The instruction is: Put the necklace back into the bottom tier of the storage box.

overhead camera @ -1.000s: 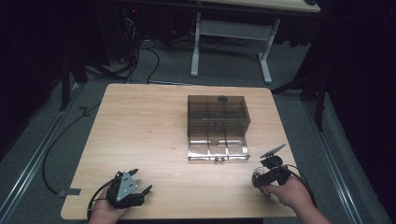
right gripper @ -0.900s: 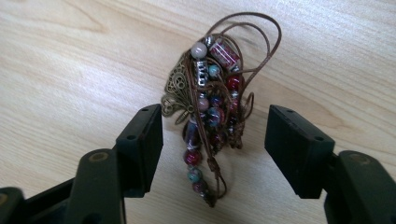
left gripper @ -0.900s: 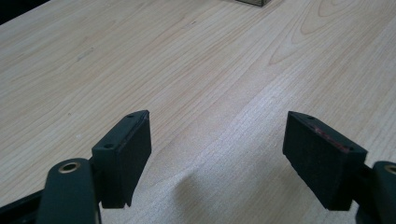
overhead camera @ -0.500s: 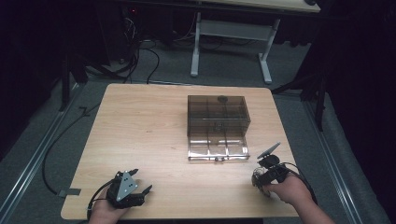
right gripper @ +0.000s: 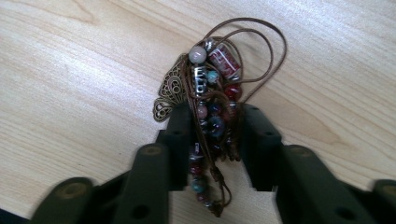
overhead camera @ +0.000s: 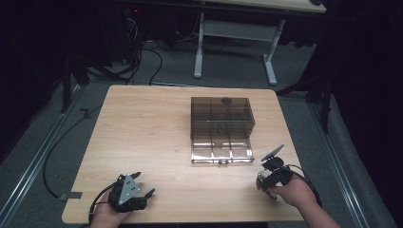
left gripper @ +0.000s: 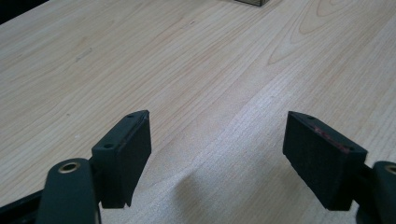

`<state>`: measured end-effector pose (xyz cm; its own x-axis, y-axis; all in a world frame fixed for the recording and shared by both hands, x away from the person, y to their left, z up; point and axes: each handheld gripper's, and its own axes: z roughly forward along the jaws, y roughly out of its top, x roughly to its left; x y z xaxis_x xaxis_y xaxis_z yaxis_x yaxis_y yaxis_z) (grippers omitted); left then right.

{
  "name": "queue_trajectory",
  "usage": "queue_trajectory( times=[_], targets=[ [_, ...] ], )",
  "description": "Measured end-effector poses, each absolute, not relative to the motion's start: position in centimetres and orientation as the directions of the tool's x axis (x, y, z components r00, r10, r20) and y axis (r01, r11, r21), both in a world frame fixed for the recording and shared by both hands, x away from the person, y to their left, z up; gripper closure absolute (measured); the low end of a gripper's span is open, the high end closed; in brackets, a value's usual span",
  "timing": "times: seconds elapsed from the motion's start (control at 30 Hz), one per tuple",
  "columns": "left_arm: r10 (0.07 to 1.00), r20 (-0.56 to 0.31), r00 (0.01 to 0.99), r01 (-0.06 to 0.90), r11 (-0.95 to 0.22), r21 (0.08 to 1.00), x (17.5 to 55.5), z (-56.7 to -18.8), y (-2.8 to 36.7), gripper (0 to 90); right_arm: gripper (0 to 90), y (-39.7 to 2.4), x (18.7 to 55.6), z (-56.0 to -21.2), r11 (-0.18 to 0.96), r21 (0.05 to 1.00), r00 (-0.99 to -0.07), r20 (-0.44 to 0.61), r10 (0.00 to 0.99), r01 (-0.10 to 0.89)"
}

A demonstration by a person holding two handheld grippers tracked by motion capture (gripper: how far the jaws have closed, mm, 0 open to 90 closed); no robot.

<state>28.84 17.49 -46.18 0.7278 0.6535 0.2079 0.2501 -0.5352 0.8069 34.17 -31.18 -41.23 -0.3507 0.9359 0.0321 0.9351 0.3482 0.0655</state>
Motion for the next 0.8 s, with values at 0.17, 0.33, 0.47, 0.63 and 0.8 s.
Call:
queue_trajectory(
  times=[0.17,0.33,0.47,0.63,0.8],
  targets=[
    [0.653,0.209,0.728,0.25,-0.536,0.806,28.8,-46.2,17.5,23.8,74.7,-30.9,34.0,-41.2,0.383,0.077,-0.384,0.003,0.923,0.921],
    [0.653,0.208,0.728,0.251,-0.536,0.806,28.9,-46.2,17.5,23.8,75.6,-30.9,34.1,-41.0,0.388,0.084,-0.389,-0.008,0.921,0.918],
    [0.653,0.207,0.728,0.251,-0.536,0.806,28.9,-46.2,17.5,23.8,76.9,-31.2,34.0,-40.6,0.387,0.096,-0.388,-0.01,0.922,0.917],
    [0.653,0.209,0.728,0.251,-0.537,0.806,28.9,-46.2,17.5,23.8,77.0,-31.2,34.0,-39.7,0.393,0.11,-0.394,-0.015,0.919,0.913],
    [0.653,0.21,0.728,0.25,-0.538,0.805,28.9,-46.2,17.5,23.8,77.0,-31.1,34.0,-38.8,0.4,0.119,-0.402,-0.01,0.916,0.909]
  ],
)
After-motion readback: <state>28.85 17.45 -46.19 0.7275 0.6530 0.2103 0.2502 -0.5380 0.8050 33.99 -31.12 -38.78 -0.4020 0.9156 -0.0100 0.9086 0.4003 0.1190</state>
